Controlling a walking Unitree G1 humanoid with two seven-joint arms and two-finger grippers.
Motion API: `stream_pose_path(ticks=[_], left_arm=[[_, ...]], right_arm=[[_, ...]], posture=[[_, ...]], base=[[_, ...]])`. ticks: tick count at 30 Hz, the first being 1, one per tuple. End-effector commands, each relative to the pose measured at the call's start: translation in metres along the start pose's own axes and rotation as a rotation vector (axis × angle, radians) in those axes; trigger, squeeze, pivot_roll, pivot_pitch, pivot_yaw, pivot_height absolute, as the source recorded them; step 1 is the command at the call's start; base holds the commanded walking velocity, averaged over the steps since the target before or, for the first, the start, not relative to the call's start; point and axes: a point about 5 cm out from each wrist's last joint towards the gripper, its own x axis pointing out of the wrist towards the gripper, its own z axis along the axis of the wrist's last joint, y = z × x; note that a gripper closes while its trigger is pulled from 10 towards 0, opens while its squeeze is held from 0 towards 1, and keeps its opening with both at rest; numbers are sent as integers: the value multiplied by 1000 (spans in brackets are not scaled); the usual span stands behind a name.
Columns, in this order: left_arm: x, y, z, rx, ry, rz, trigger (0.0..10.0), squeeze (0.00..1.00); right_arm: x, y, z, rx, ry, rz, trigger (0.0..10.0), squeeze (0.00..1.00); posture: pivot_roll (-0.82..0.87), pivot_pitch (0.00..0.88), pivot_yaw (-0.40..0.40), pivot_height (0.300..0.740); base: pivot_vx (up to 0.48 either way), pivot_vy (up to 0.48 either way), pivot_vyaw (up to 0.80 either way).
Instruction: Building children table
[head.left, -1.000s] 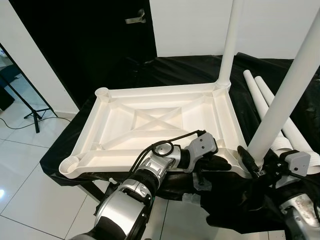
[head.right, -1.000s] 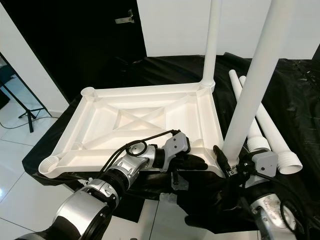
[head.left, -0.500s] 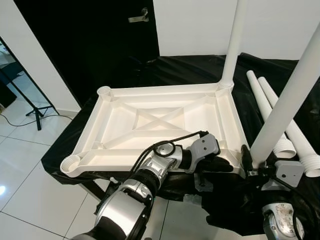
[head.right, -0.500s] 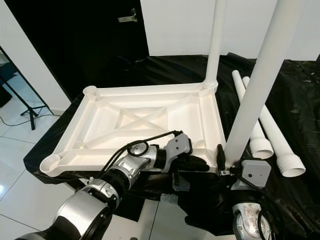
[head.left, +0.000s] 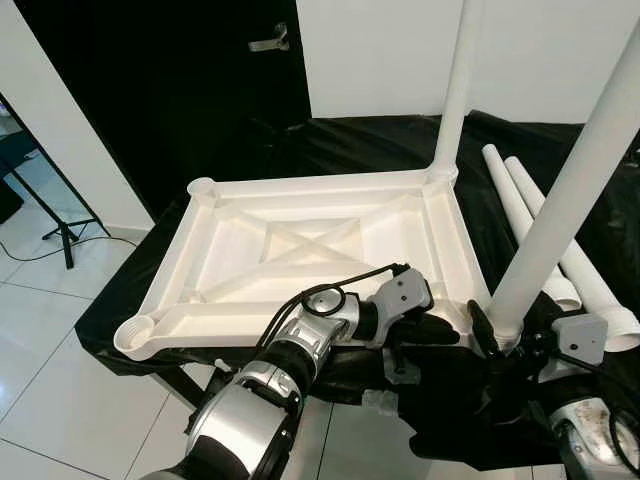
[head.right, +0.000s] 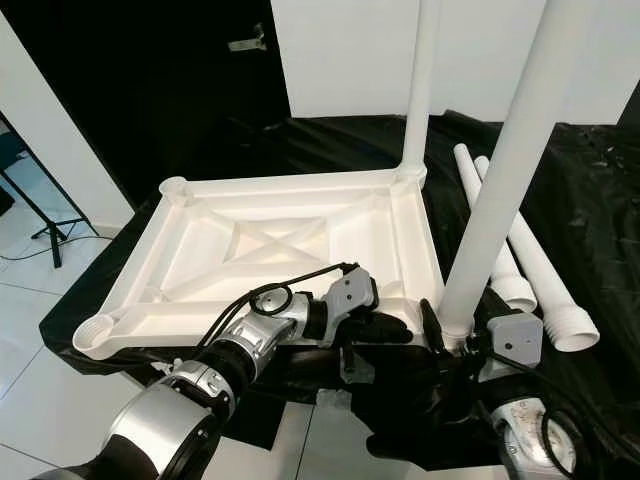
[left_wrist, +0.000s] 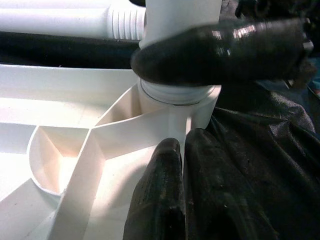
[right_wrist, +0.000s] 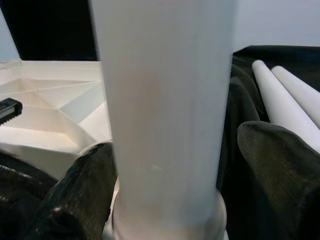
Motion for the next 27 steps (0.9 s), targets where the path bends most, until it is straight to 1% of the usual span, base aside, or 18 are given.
stream_pose_path(ticks=[1,2,3,4,5,6,8,10,11,12,14,15,18,22,23,25,26,27], left_arm=[[0,-13,-41,-129,153,96,10000,0],[0,-13,-41,-130,152,96,10000,0],[0,-13,-41,-130,152,96,10000,0],[0,-13,-42,-133,151,97,10000,0],[0,-13,-42,-134,151,98,10000,0],[0,-13,-42,-134,151,98,10000,0],[0,-13,-42,-136,150,99,10000,0],[0,-13,-42,-136,150,99,10000,0],[0,-14,-43,-137,150,101,10000,0],[0,-14,-43,-137,150,101,10000,0],[-1,-14,-43,-138,150,102,10000,0],[-1,-14,-43,-138,150,102,10000,0],[0,-14,-42,-135,151,98,10000,0],[1,-14,-42,-133,151,95,10000,0],[1,-14,-42,-132,152,95,10000,0],[1,-14,-42,-130,155,92,10000,0],[1,-14,-42,-130,155,92,10000,0],[0,-14,-42,-129,156,91,10000,0]], right_arm=[[1,1,-1,10,9,57,10000,0],[2,1,0,-8,14,130,10000,0],[2,1,0,-8,14,130,10000,0],[3,0,1,-25,21,213,6706,0],[1,1,1,-8,23,265,0,0],[1,1,1,-8,23,265,0,0],[-2,3,1,12,38,355,0,0],[-2,3,1,12,38,355,0,0],[-4,3,-1,34,67,401,0,0],[-4,3,-1,34,67,401,0,0],[-11,-1,-8,67,163,484,0,0],[-11,-1,-8,67,163,484,0,0],[-16,-6,-13,100,220,497,0,0],[-15,-7,-14,126,209,458,0,0],[-13,-5,-14,133,191,419,0,0],[-8,2,-16,164,150,253,0,0],[-8,2,-16,164,150,253,0,0],[-7,4,-17,158,135,165,0,0]], posture=[[4,0,81,740],[7,0,79,740],[7,0,79,740],[11,0,78,740],[15,0,75,740],[15,0,75,740],[16,0,75,740],[16,0,75,740],[16,0,74,740],[16,0,74,740],[13,0,77,740],[13,0,77,740],[8,0,81,740],[4,0,84,740],[3,0,87,740],[1,0,91,740],[1,0,91,740],[1,0,91,740]], base=[[0,0,0],[0,0,0],[0,0,0],[0,0,0],[0,0,0],[0,0,0],[0,0,0],[0,0,0],[0,0,0],[0,0,0],[0,0,0],[0,0,0],[0,0,0],[0,0,0],[0,0,0],[0,0,0],[0,0,0],[0,0,0]])
